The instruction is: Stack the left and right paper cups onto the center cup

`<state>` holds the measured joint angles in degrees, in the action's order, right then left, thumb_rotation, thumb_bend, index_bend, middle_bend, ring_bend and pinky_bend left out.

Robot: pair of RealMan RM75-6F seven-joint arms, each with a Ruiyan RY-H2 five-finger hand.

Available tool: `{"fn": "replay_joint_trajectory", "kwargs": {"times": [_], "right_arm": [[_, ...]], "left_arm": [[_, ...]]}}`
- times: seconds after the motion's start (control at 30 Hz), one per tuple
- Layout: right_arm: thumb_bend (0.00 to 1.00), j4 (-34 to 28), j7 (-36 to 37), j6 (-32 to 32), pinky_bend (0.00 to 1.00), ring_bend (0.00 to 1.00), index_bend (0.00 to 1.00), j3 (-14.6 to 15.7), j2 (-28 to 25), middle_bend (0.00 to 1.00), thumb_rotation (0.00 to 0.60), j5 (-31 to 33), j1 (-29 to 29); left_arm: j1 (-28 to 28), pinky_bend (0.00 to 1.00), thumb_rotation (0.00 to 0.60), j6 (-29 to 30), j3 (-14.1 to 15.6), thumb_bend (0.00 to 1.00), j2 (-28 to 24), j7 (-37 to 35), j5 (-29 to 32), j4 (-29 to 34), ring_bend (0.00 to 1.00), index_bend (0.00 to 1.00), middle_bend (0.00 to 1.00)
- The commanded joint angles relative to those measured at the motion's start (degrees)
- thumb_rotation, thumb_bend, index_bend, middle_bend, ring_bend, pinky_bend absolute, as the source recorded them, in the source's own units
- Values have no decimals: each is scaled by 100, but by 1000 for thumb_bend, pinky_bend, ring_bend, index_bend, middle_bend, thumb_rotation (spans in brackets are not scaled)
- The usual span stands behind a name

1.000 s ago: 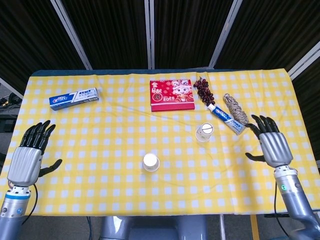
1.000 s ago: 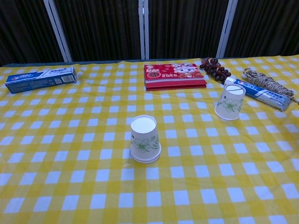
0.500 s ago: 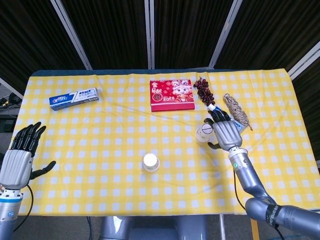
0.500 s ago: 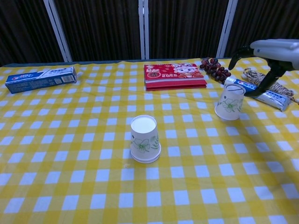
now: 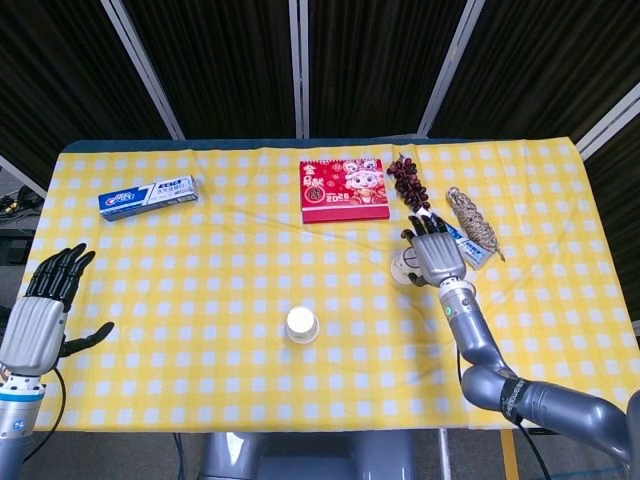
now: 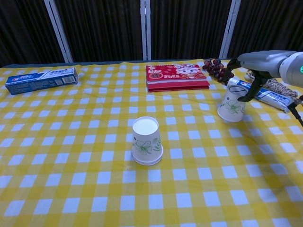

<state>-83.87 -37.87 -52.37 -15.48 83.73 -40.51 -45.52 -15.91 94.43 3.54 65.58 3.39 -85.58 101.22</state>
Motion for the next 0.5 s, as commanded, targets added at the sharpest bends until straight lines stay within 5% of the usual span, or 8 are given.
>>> {"fn": "replay_joint_trajectory", "kwargs": {"times": [0.03,0.27,0.5], "right_arm": [[180,36,-209,7,0,0,248,112,-36,41,600,316,-86],[198,9,-286,14,1,0,283,214,-82,55,600,660,-150],[240,193,71,8,40,0,368,250,83,115,600,356,-146]], "left_arm": [[23,61,600,-81,-37,169,-30,-88,-40,8,0,29,0],[56,61,600,-208,-104,170,-35,-92,-114,26,0,29,0],[93,61,600,-310,-181,169,-23,-69,-162,48,0,29,0]]}}
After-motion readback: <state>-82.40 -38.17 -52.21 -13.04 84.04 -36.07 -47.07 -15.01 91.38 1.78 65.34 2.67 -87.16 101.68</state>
